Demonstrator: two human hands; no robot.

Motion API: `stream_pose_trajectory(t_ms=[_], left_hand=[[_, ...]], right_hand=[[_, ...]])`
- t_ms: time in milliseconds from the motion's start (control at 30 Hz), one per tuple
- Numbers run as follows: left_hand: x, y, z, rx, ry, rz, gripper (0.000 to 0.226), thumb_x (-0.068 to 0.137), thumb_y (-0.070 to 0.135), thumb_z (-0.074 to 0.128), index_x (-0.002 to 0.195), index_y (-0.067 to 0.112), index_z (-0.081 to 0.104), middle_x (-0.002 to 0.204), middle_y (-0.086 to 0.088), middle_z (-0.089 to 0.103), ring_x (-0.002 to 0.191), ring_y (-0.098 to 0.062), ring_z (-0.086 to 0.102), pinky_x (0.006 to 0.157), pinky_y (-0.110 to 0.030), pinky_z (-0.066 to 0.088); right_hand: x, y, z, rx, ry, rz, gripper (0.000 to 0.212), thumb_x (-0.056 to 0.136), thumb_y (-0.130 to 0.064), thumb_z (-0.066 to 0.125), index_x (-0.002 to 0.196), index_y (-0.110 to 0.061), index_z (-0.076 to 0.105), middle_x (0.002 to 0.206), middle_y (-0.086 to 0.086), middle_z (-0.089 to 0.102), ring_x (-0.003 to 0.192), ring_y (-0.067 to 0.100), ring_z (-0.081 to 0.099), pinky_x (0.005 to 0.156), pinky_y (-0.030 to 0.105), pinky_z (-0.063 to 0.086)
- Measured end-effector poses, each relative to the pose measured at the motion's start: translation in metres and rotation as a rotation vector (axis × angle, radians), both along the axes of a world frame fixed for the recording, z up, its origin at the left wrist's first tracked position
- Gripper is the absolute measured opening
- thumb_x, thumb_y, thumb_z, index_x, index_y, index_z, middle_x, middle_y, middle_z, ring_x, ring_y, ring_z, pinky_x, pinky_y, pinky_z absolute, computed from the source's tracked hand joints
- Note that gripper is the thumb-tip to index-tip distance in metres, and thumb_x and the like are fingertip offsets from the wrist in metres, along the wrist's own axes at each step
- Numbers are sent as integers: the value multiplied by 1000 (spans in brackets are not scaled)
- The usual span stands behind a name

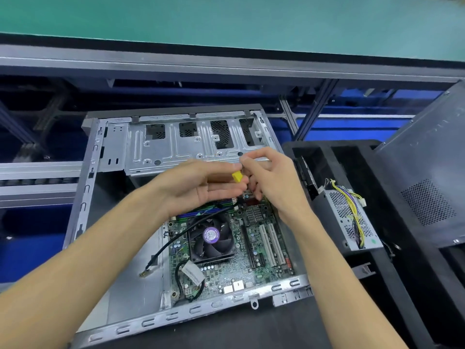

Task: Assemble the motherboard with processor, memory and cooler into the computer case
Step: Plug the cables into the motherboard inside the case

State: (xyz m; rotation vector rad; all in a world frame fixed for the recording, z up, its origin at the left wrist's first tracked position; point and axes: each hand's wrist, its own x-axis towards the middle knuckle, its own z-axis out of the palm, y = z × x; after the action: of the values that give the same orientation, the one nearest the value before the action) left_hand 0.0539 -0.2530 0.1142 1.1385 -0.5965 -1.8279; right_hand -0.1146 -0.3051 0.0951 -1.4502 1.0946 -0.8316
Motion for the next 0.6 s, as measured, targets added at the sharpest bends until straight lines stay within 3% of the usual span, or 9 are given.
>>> stream_pose_trajectory(t_ms=[100,233,433,600], left_hand=[[0,-1,-4,120,217,26,21,74,11,76,91,0,79,98,-19,74,83,-23,75,64,-26,60],[-3,2,-5,183,350,20,28,76,8,77,100,-5,76,99,-20,74,83,-24,75,63,-27,61],[-4,3,-6,230,410,-6,32,74,7,79,102,-9,74,96,-18,74,82,-24,76,64,-28,61],[-3,2,-8,226,369,-89,44,61,3,91,101,-5,75,99,-22,73,84,-28,75,66,-32,62]], right_hand=[[-1,0,1,-9,25,11,21,96,-22,69,98,-2,68,53,-4,62,41,9,48,38,22,38],[-1,3,2,27,16,35,23,97,-22,68,91,0,67,57,2,62,42,11,47,38,22,38],[-1,4,3,44,-23,50,18,97,-19,67,83,-9,64,56,2,60,44,9,47,38,21,37],[-2,4,8,-105,-6,-6,15,95,-19,69,86,-7,66,57,-2,63,43,6,50,40,17,36]])
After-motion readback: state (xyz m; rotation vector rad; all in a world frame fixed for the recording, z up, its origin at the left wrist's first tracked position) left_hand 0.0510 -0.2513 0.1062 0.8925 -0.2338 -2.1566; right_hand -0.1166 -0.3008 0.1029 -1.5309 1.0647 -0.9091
